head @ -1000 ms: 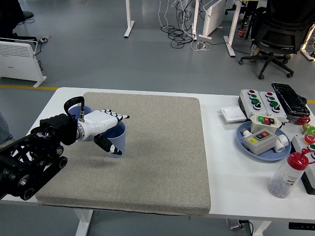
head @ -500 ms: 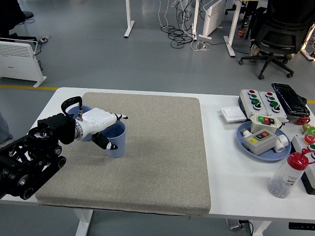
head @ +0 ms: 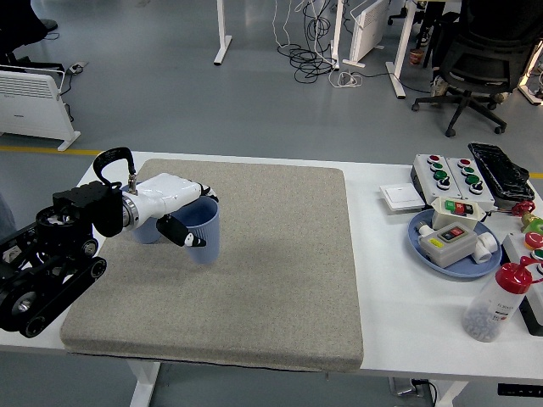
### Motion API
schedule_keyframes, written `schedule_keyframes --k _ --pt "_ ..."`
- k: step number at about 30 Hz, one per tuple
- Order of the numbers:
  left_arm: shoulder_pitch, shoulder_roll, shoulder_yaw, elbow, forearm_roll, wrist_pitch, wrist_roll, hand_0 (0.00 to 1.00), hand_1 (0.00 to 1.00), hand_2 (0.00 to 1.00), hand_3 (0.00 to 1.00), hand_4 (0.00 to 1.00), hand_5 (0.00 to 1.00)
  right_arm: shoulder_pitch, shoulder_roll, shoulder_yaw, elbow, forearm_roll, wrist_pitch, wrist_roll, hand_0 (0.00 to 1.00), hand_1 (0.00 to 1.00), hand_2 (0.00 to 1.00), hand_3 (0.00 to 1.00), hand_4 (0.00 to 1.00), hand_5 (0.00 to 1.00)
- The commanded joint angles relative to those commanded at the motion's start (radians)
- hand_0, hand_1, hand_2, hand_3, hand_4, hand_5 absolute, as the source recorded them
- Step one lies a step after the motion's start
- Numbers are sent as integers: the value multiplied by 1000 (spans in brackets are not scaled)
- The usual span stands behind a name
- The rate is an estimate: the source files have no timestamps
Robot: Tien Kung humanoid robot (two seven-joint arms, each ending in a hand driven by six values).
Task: Push cup pick cup insert cup
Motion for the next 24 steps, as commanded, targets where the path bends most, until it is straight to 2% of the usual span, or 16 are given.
schedule_keyframes --k 5,7,11,15,20,24 --pt "-48 63 -41 -88 -33 -42 23 385 486 483 459 513 124 1 -1 -2 0 3 0 0 689 610 639 593 117 514" --pt "-83 90 -50 -92 -22 -43 25 397 492 482 463 512 114 1 -2 -5 1 10 1 2 689 611 639 593 118 514" --pt "-137 114 -48 -63 13 -50 26 397 492 482 463 512 114 1 -2 -3 1 6 0 1 689 611 639 593 118 514" --pt "-168 120 -54 -1 30 -50 18 422 498 485 472 500 93 0 -3 -2 1 3 0 0 689 610 639 593 118 512" --pt "-176 107 -86 105 52 -53 14 436 500 486 473 490 84 0 -4 0 1 -2 -2 0 689 610 639 593 118 513" --pt "-184 102 -84 166 55 -55 12 442 505 490 483 478 68 2 -3 3 1 -5 -3 -1 690 610 639 593 118 512"
